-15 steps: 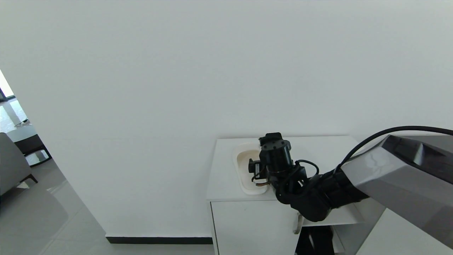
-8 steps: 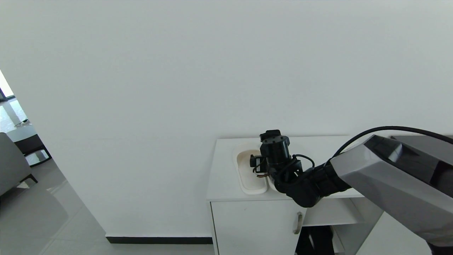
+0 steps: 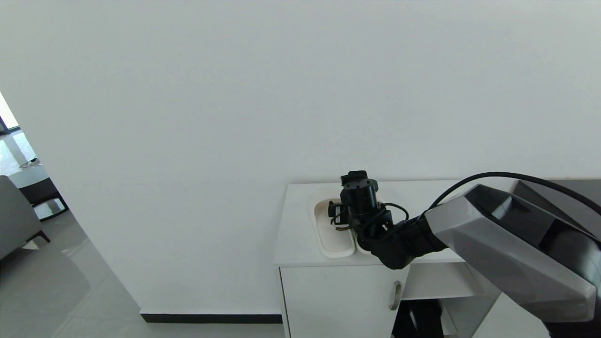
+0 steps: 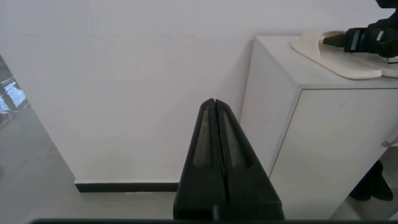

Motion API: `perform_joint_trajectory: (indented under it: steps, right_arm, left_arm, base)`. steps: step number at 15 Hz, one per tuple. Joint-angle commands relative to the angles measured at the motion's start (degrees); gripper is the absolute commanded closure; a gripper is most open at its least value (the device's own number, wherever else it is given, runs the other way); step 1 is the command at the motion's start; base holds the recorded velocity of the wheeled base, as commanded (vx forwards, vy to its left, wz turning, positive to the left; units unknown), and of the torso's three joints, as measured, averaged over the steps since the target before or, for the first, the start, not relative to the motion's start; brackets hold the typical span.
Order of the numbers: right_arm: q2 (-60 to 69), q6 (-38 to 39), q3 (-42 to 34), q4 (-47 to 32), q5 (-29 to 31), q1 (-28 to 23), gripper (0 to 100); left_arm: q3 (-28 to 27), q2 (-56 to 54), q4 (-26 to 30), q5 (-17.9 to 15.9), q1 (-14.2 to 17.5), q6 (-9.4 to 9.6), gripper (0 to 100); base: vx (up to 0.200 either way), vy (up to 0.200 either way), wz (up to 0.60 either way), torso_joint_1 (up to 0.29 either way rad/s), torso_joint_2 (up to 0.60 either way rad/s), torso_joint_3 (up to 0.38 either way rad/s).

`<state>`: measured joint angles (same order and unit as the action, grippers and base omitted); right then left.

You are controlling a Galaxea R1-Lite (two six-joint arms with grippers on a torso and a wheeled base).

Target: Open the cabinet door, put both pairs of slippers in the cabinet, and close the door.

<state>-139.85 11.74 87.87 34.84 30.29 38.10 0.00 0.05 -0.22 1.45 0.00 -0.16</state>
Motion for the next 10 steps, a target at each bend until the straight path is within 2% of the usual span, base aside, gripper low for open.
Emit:
perform_joint_trajectory:
  steps: [1,5,8,10]
  right_arm:
    - [-0.3,0.0,0.5,0.1,0.0,-0.1,100]
    - [2.6,0.3,-0.9,0.3,0.1,0.1,100]
    - [10.1,0.5,-10.1,2.3,-2.5,1.5,100]
    - [18.9,0.5,-23.6,8.0,-8.1,4.3,100]
  left_arm:
    - [0.0,0.0,0.0,0.0,0.0,-0.02,100]
    - [0.0,0.0,0.0,0.0,0.0,-0.02,100]
    - [0.0,0.0,0.0,0.0,0.0,-0.02,100]
    - [0.0,0.0,0.0,0.0,0.0,-0.02,100]
  base:
    - [0.000,0.000,0.00,0.000,0.00,0.000]
    - [0.000,0.000,0.00,0.000,0.00,0.000]
    - [0.000,0.000,0.00,0.000,0.00,0.000]
    - [0.000,0.000,0.00,0.000,0.00,0.000]
